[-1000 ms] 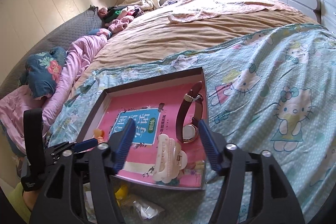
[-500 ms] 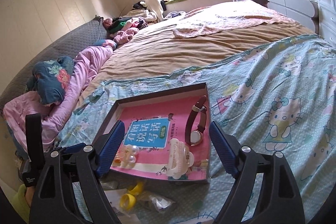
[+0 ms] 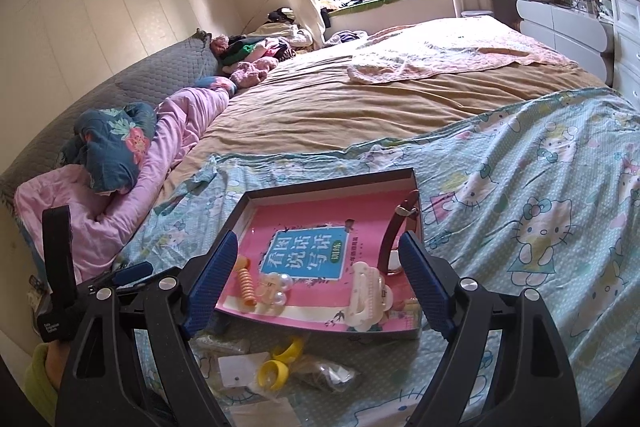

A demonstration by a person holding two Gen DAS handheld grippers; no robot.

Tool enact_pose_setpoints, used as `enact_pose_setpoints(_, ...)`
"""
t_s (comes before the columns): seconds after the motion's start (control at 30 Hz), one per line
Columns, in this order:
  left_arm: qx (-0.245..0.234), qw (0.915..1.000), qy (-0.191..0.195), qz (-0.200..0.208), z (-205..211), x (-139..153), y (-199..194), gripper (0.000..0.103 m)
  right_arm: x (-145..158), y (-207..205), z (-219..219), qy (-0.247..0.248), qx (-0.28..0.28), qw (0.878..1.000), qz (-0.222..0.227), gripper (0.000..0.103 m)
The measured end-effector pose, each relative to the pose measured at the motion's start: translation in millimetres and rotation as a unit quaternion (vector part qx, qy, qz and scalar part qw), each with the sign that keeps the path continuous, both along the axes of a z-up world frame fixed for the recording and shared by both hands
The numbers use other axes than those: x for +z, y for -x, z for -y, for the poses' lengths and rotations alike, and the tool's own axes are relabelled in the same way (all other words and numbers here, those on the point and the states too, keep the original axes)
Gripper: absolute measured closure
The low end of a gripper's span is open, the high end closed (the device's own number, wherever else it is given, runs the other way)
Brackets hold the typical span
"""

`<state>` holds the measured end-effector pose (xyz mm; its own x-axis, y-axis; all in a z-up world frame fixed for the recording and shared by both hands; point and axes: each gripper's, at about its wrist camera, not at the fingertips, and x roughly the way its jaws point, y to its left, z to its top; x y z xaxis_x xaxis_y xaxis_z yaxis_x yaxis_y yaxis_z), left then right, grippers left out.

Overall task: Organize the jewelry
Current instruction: 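Withdraw both open tools from the box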

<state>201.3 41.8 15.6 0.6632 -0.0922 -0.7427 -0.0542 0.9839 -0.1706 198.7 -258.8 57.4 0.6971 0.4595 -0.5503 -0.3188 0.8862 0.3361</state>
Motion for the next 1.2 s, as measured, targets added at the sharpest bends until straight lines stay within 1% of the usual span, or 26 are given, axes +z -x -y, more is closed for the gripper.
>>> enact_pose_setpoints(0.53,0.021,0.9996,0.009,0.015,-26.2,6.1,35.4,0.01,15.1,29.3,-27.7,0.016,0.03,0.999,0.014,0.021)
enact_pose_setpoints(0.97,0.028,0.9995,0.005,0.014,-35.6,3.2,57.2,0.01,13.3,48.4,-43.0,0.028,0.051,0.998,0.009,0.021)
enact_pose_setpoints(1.2,0.027,0.9996,-0.001,0.006,-37.2,-4.8,67.2,0.01,7.4,57.1,-47.6,0.04,0.059,0.997,0.0,0.021)
